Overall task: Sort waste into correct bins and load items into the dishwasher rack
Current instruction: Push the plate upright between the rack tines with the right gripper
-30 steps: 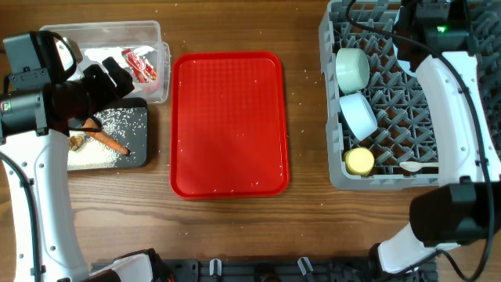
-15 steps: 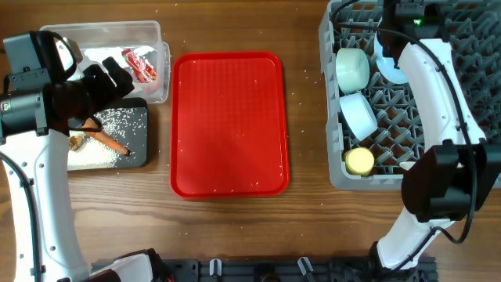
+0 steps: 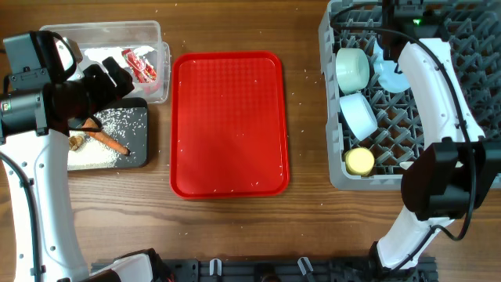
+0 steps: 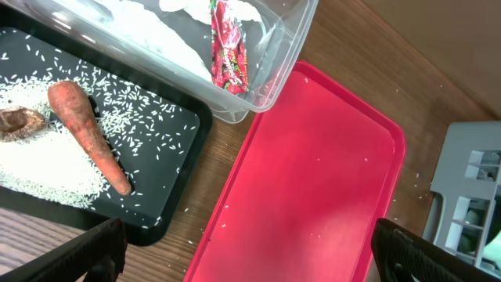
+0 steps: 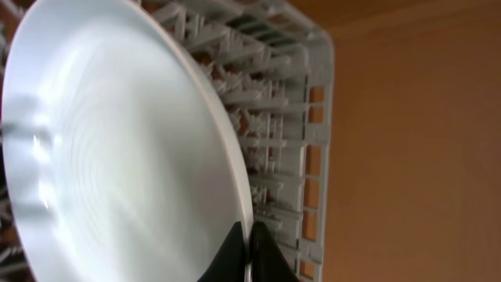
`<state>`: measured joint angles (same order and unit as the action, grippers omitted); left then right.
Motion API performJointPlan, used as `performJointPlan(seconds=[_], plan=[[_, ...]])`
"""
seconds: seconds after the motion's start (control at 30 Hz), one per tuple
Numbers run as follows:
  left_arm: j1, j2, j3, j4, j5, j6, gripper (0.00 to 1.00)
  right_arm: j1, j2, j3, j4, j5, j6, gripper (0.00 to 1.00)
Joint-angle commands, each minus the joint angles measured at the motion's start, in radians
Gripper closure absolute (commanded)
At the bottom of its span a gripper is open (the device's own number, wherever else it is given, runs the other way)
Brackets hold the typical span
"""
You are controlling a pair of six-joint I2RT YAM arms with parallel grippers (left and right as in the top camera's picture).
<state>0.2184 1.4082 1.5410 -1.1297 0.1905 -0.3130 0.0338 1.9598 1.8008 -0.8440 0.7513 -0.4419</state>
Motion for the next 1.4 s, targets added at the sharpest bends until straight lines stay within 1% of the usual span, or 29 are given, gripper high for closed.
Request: performJointPlan(seconds=[0.0,0.13,0.17,0.2,0.23,0.3,0.47,0.57,0.63,0.7,0.77,0.87,0.93,1.0,1.07,1.13,1.23,1.27,1.37], plan=[[0.005,0.002,0.010,0.002,-0.002,-0.002,0.00,0.001,0.014,0.003,-0.076,-0.036,0.001,0.96],[0.005,0.002,0.010,0.002,-0.002,-0.002,0.00,0.001,0.013,0.003,-0.140,-0.043,0.001,0.96],[0.005,0.002,0.010,0.002,-0.002,-0.002,0.00,0.001,0.013,0.003,-0.151,-0.059,0.002,0.86],[0.005,0.002,0.010,0.002,-0.002,-0.002,0.00,0.001,0.013,0.003,-0.153,-0.070,0.030,0.48],[0.005,0.002,0.010,0.002,-0.002,-0.002,0.00,0.001,0.013,0.004,-0.149,-0.069,0.061,0.00],[0.005,0.002,0.010,0.002,-0.002,-0.002,0.00,0.001,0.013,0.004,-0.136,-0.069,0.127,0.00],[0.005,0.002,0.010,0.002,-0.002,-0.002,0.00,0.001,-0.034,0.011,-0.114,-0.068,0.203,0.00],[0.005,0.002,0.010,0.002,-0.002,-0.002,0.00,0.001,-0.123,0.013,-0.066,-0.066,0.269,0.01],[0.005,0.002,0.010,0.002,-0.002,-0.002,0.00,0.005,-0.195,0.013,-0.047,-0.115,0.300,0.00],[0.005,0.002,0.010,0.002,-0.002,-0.002,0.00,0.015,-0.287,0.013,-0.056,-0.324,0.300,0.00],[0.005,0.002,0.010,0.002,-0.002,-0.002,0.00,0.023,-0.364,0.013,-0.087,-0.626,0.300,0.00],[0.005,0.002,0.010,0.002,-0.002,-0.002,0.00,0.023,-0.450,0.013,-0.179,-1.108,0.300,0.00],[0.005,0.002,0.010,0.002,-0.002,-0.002,0.00,0.024,-0.464,0.012,-0.186,-1.320,0.314,0.00],[0.005,0.002,0.010,0.002,-0.002,-0.002,0.00,0.025,-0.460,0.004,-0.187,-1.445,0.315,0.00],[0.005,0.002,0.010,0.002,-0.002,-0.002,0.00,0.025,-0.458,-0.015,-0.190,-1.455,0.344,0.00],[0.005,0.002,0.010,0.002,-0.002,-0.002,0.00,0.025,-0.458,-0.029,-0.210,-1.412,0.374,0.00],[0.005,0.002,0.010,0.002,-0.002,-0.002,0.00,0.025,-0.459,-0.029,-0.235,-1.392,0.385,0.00],[0.005,0.002,0.010,0.002,-0.002,-0.002,0.00,0.026,-0.458,-0.029,-0.245,-1.391,0.416,0.00],[0.005,0.002,0.010,0.002,-0.002,-0.002,0.00,0.046,-0.458,-0.029,-0.266,-1.364,0.419,0.00]])
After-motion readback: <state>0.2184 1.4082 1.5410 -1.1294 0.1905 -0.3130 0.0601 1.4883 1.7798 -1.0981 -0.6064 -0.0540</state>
